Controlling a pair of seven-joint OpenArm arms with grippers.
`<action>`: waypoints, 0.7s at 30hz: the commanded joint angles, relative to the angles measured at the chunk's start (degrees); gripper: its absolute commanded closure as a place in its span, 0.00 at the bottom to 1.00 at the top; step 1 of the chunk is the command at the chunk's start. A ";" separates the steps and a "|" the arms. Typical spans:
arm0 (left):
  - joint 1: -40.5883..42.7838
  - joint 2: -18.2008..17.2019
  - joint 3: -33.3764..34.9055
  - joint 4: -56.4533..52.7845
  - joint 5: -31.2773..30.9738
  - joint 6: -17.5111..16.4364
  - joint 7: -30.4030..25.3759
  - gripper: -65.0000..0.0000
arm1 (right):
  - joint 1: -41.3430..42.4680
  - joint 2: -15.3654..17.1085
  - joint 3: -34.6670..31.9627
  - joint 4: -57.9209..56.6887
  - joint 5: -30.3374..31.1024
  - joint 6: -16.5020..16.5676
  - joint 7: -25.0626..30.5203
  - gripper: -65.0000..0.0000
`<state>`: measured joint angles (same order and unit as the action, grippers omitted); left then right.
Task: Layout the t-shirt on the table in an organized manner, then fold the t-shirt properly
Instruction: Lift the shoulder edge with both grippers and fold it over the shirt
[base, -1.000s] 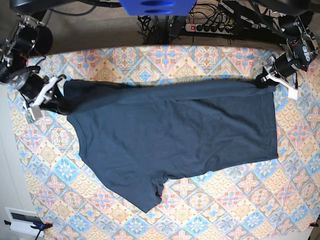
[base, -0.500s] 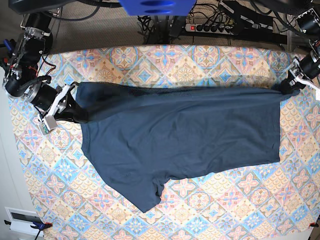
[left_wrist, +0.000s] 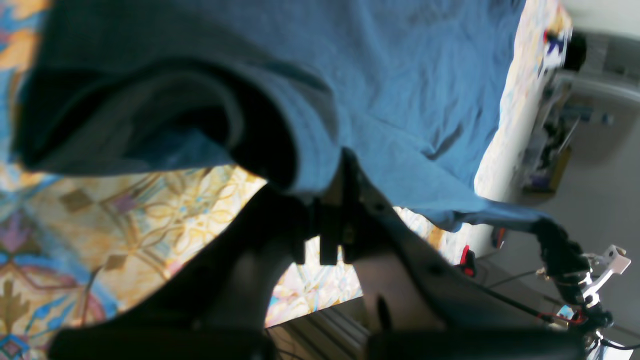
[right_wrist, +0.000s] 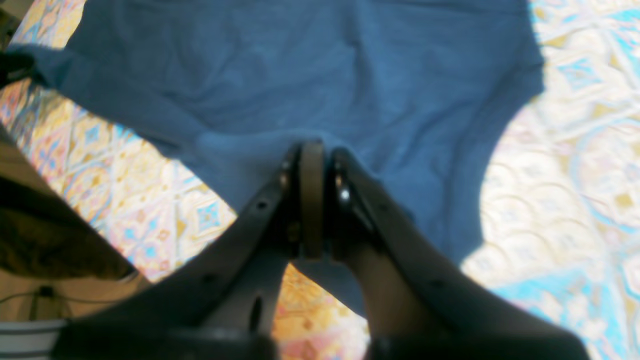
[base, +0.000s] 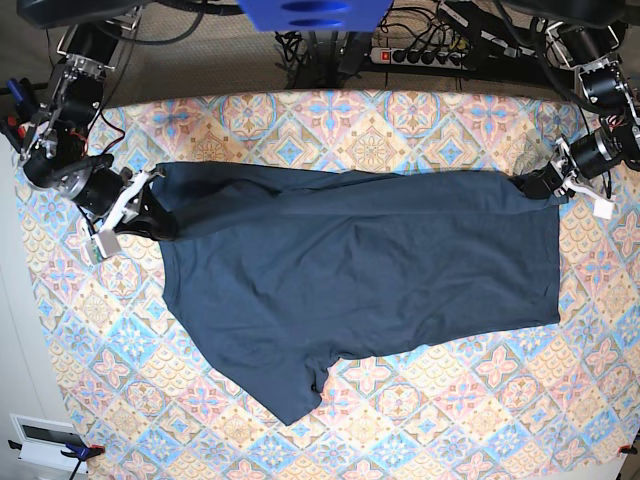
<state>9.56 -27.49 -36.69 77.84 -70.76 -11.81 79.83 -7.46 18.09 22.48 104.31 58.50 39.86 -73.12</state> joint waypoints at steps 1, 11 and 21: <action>-0.46 -1.39 0.25 0.71 -1.19 -0.01 -0.49 1.00 | 0.83 1.03 1.04 1.05 1.24 0.14 1.61 0.98; -8.11 0.63 4.03 0.44 12.26 0.08 -3.74 1.00 | 7.95 -2.39 1.48 -1.24 1.06 0.14 1.61 0.98; -9.43 1.16 4.03 0.44 18.94 0.08 -5.33 1.00 | 9.00 -3.01 1.04 -5.89 -6.76 0.14 1.61 0.97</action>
<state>0.82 -24.95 -32.36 77.45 -50.57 -11.64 75.18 0.69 14.15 23.31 97.67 50.39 39.83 -72.86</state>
